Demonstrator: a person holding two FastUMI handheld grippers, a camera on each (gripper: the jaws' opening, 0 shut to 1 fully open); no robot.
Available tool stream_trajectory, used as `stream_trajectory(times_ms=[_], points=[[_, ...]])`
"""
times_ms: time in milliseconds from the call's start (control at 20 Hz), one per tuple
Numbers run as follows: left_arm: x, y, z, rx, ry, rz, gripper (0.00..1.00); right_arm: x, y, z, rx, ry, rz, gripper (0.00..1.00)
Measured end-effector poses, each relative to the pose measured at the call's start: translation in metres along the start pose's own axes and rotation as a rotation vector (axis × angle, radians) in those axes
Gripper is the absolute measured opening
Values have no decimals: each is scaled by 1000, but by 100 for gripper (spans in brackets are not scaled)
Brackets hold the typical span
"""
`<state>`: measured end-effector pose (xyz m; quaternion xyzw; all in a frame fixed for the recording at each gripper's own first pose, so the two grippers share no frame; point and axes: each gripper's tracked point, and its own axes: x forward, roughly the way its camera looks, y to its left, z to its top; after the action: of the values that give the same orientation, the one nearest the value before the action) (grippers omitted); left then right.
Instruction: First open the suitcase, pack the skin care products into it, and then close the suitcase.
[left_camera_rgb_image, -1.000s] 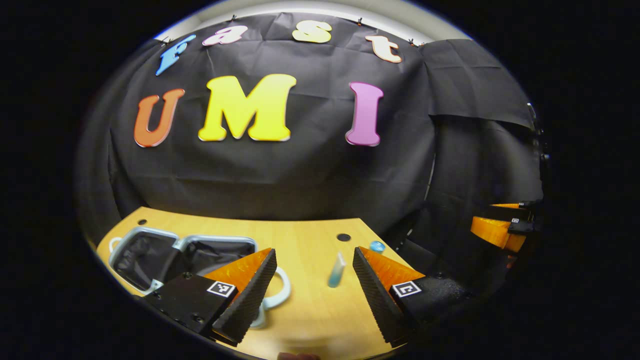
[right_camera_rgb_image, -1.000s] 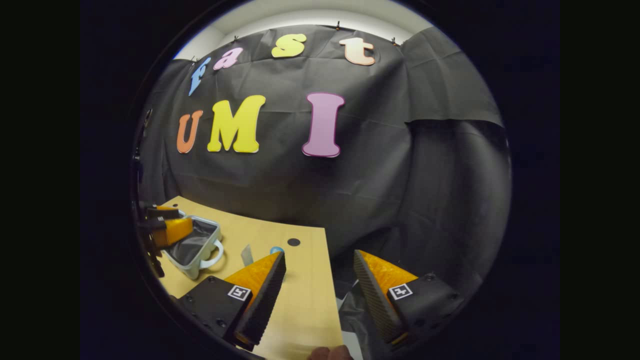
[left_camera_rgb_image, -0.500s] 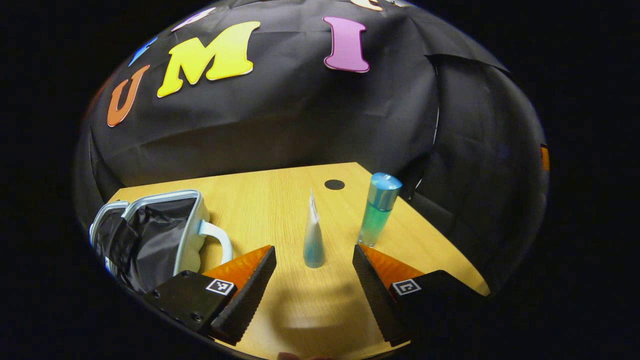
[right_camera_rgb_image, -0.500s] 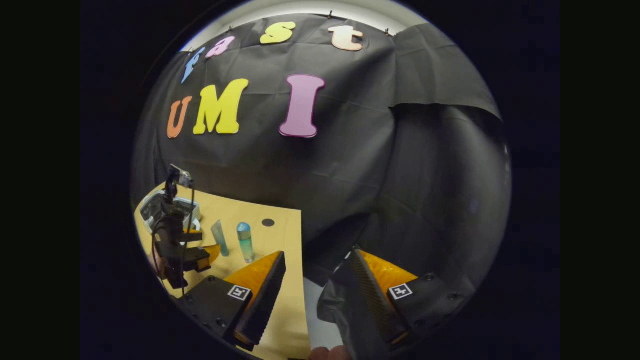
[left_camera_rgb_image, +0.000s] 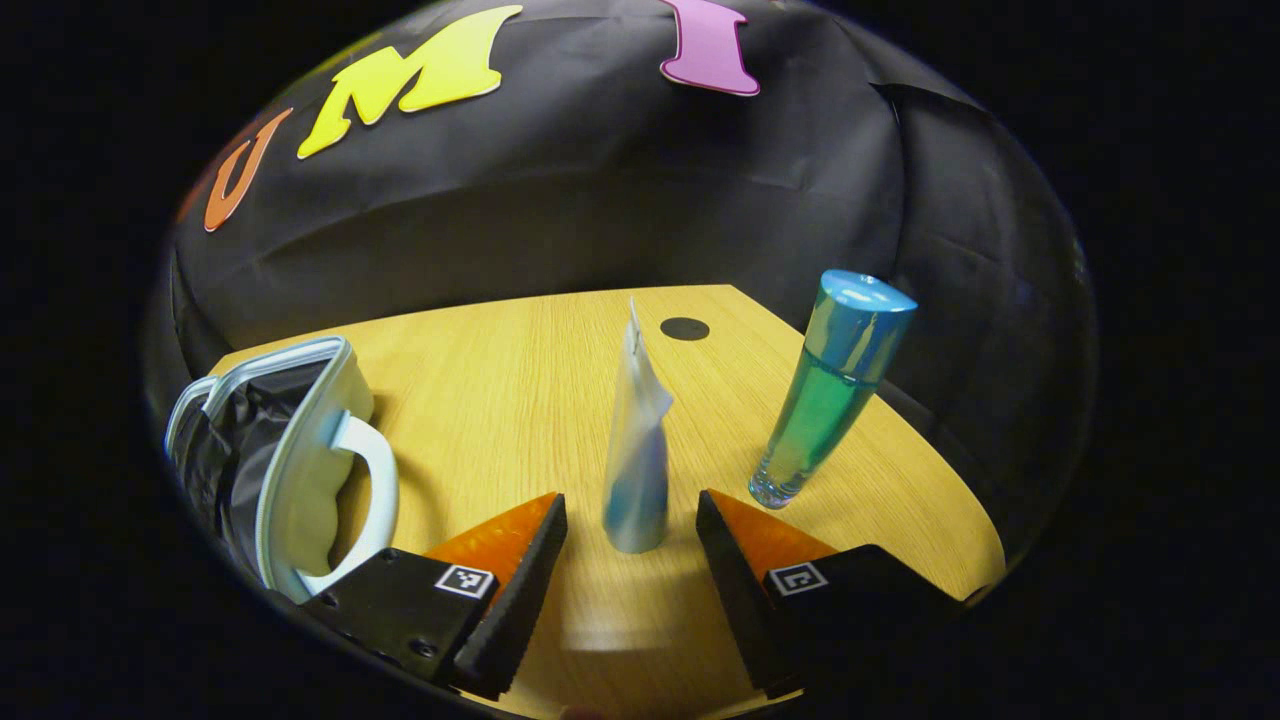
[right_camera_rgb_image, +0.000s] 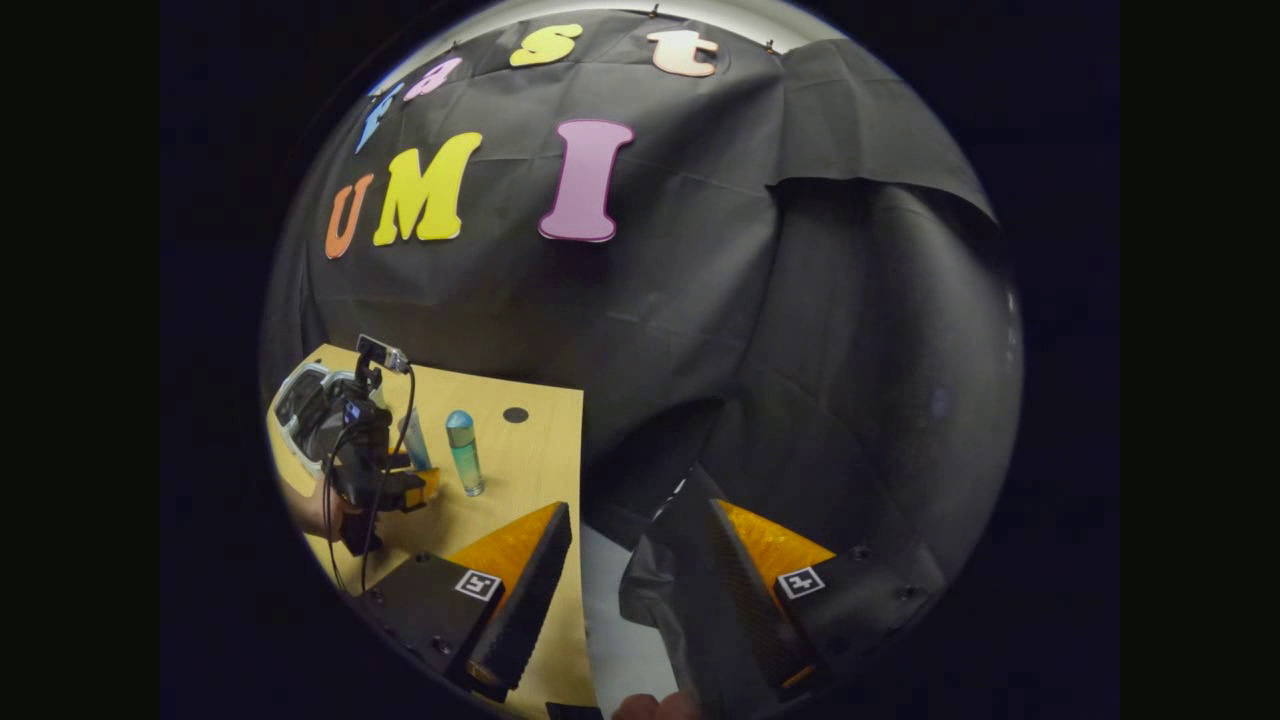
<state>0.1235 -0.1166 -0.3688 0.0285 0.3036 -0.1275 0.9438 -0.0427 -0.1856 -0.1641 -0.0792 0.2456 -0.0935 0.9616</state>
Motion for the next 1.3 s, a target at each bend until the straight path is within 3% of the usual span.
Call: stream_trajectory(times_ms=[250,400,550,650,750,950,1100,1300], points=[[10,-6,0,34,31,-15,68,-3,1,-3,-1,2,-2,81],[12,-5,1,57,47,-22,42,-3,8,-5,-1,2,8,82],[-8,-4,8,28,41,-35,40,5,44,-22,1,35,120,81],[-37,0,22,-10,12,-47,39,19,73,-50,7,89,209,81],[-75,5,32,-27,5,-64,38,41,115,-53,17,95,299,83],[-156,38,46,-29,-4,-16,37,93,192,-55,60,90,422,82],[-197,66,47,-105,-4,45,37,129,224,-67,112,139,443,81],[-236,104,39,-187,-4,139,38,164,238,-74,130,166,416,82]])
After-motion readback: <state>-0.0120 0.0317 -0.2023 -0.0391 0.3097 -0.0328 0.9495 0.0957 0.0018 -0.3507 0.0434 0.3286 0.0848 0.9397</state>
